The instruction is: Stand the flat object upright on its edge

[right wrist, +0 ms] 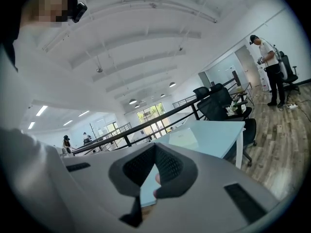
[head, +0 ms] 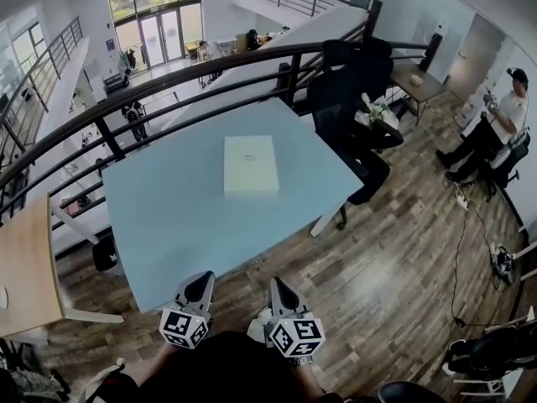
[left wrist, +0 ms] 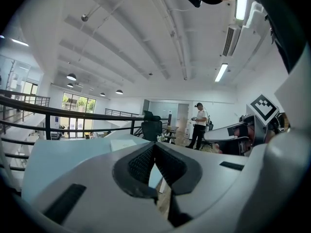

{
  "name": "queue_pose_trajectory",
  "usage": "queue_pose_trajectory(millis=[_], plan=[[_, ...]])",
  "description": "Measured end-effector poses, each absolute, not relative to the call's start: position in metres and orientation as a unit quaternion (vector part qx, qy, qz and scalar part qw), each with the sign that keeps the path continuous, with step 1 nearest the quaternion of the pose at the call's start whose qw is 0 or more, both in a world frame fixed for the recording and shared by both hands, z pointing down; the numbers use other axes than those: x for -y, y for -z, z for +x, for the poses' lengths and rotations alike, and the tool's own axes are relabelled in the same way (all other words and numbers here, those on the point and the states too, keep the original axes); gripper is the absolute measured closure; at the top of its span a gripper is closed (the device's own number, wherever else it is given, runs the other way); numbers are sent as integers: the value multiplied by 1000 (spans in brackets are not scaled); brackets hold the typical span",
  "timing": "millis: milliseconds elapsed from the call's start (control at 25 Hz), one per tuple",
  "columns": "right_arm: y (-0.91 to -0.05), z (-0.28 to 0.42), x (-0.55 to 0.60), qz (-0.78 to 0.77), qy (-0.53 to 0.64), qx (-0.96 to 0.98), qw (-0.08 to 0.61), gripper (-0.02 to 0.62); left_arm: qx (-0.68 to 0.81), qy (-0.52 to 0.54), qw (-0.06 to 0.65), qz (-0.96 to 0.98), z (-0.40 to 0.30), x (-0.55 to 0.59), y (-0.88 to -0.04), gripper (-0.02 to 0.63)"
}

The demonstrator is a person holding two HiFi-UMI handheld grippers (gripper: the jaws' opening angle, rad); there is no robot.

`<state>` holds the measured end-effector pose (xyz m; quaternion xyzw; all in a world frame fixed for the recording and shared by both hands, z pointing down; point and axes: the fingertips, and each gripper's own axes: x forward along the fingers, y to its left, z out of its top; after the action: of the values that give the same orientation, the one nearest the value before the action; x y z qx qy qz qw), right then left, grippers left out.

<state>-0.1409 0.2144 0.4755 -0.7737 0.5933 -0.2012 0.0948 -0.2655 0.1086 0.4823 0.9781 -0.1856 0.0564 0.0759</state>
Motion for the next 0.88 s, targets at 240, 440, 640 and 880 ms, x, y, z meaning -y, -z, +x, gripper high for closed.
queue_pose_trajectory(millis=[240, 440, 640, 880], plan=[[-473, -103, -213, -770, 201, -598, 96, 588, 198, -54, 72, 976, -233, -108, -478, 603], [-473, -75, -210, -764, 198, -606, 94, 588, 204, -52, 71, 975, -202, -105, -477, 603], [-474, -45, -207, -762, 195, -611, 91, 588, 213, -45, 66, 974, -178, -104, -475, 603], [-474, -29, -201, -755, 189, -622, 86, 588, 227, -39, 72, 971, -164, -99, -478, 603]])
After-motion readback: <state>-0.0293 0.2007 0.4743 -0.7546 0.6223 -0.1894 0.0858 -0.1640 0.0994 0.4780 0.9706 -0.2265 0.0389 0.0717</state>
